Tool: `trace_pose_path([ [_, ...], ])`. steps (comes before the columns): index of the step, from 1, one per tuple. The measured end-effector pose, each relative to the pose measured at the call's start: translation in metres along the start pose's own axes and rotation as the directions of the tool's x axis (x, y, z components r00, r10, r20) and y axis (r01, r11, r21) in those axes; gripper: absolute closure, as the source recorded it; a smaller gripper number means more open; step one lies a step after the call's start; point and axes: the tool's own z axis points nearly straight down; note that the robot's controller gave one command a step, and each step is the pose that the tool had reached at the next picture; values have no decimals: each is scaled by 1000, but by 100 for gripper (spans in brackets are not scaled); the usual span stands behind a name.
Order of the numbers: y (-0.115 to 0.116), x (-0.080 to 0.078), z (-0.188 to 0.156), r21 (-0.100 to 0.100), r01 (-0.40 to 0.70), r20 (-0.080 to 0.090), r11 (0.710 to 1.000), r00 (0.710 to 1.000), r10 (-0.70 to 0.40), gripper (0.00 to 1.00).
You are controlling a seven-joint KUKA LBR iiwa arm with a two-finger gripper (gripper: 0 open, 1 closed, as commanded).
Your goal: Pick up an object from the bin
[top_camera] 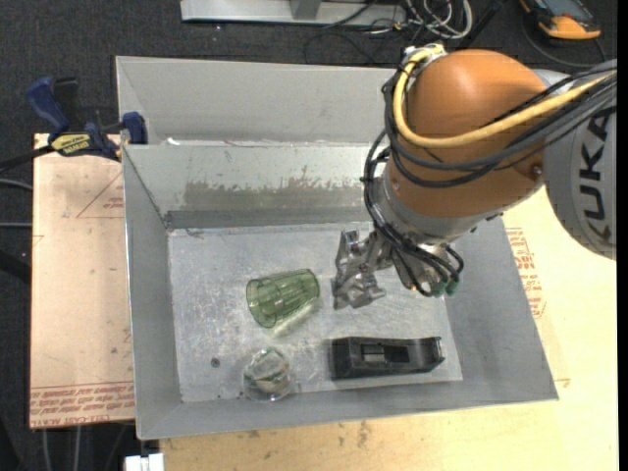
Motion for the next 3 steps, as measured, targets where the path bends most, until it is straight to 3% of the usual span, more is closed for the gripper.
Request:
trace_pose_path([
  [1, -12, -22, 143, -1, -22, -9, 1000, 1000, 22, 0],
  [2, -12, -21, 141, -1, -22, -9, 1000, 1000, 22, 0],
  [3, -16, -13, 165, -1, 98, 1, 995, 995, -98, 0],
])
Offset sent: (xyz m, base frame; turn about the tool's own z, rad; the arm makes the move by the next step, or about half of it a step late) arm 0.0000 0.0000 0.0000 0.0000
